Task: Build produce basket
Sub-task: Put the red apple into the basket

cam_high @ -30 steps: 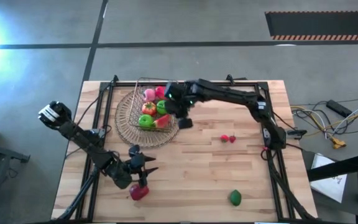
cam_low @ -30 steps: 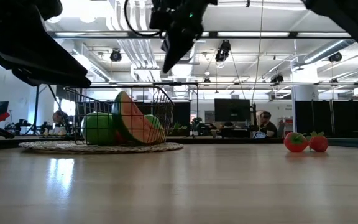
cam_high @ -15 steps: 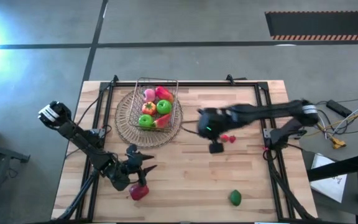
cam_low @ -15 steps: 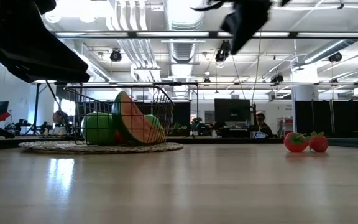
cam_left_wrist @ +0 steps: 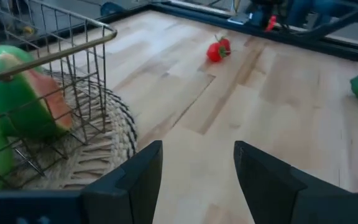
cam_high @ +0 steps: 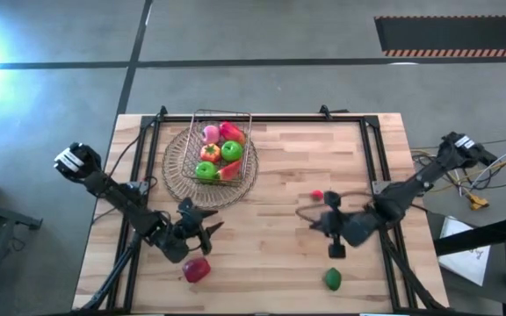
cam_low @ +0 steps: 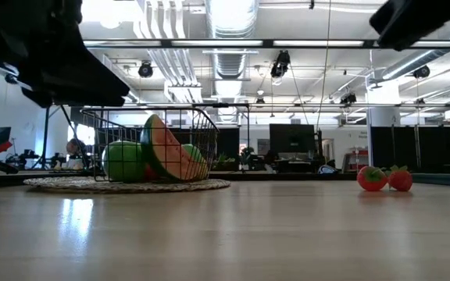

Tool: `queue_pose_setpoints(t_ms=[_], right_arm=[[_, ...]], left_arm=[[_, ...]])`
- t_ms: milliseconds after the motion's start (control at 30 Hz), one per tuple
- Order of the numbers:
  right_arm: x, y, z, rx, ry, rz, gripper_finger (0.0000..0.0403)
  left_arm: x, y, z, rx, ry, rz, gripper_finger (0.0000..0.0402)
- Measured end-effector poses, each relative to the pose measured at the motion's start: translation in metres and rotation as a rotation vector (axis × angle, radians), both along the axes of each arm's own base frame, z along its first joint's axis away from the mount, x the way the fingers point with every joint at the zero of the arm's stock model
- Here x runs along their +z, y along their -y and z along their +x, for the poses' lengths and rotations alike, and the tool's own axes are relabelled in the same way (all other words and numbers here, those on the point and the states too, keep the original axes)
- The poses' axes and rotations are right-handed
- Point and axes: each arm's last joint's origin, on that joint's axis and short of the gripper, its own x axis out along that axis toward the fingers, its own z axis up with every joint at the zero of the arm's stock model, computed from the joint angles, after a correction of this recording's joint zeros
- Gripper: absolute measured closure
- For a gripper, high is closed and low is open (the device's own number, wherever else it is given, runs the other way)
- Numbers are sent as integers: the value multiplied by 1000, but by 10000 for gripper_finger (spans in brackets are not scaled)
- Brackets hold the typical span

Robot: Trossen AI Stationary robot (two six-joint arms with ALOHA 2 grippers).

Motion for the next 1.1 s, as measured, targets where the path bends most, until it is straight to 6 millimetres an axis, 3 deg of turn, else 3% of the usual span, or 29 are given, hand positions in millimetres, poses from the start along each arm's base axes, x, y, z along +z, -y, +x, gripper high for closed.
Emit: queue_pose_setpoints(t_ms=[300,567,700,867,1100], right_arm=[[-54,-26,0,126,286,94,394],[-91,-31,17,152,368,40,394],[-104,-37,25,154,321,12,394],[-112,-45,34,176,301,-28,394],[-114,-48,44,199,301,-81,394]], left_arm=[[41,-6,-14,-202,-91,-344,219],[34,-15,-43,-54,-411,-640,219],[29,-10,-46,-17,-452,-697,219],[37,11,-44,-89,-501,-738,219],[63,65,-43,-240,-546,-727,219]])
